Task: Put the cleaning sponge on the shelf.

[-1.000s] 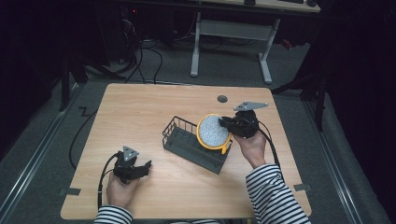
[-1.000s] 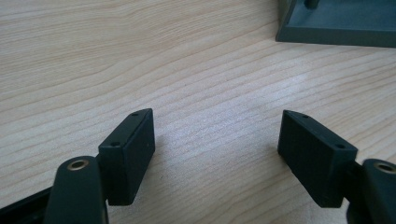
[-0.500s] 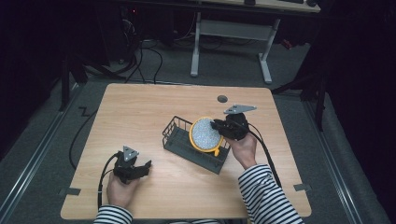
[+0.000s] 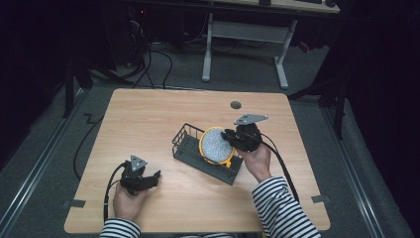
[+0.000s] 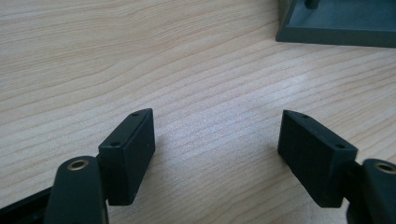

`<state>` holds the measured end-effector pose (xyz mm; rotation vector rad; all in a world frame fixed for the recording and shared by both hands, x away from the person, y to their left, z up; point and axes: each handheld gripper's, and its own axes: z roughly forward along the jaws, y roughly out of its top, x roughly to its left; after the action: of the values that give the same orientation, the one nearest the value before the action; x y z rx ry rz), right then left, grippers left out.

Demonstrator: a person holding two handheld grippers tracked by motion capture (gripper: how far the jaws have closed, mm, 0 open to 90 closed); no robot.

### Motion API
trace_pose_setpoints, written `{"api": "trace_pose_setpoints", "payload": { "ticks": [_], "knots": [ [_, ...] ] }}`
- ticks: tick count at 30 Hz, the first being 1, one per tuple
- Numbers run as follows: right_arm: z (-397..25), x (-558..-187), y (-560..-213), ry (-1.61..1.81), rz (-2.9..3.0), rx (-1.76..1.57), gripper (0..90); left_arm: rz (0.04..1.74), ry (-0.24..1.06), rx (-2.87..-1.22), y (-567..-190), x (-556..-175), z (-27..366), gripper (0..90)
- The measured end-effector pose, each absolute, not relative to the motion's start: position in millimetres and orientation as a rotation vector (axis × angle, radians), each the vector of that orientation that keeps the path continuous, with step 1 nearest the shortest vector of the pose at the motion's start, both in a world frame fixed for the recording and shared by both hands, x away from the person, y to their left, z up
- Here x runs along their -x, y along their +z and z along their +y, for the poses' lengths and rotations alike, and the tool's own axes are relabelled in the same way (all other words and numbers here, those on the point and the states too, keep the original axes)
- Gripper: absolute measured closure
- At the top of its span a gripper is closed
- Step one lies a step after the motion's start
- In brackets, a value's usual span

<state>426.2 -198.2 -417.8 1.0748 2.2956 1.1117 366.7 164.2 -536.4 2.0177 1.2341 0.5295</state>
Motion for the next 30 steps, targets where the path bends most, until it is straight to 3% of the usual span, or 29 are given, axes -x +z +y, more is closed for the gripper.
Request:
{"api": "trace_pose_setpoints", "payload": {
  "ticks": [18,30],
  "knots": [
    [-195.2,-417.6,-425.1,1.097,2.313,-1.066,72.9,1.234,0.529,-2.019,-536.4,-367.4,164.4,28.1],
    [-205.8,-415.1,-423.1,1.126,2.242,-1.158,45.8,1.234,0.529,-2.017,-536.4,-367.5,164.4,28.1]
  ]
}}
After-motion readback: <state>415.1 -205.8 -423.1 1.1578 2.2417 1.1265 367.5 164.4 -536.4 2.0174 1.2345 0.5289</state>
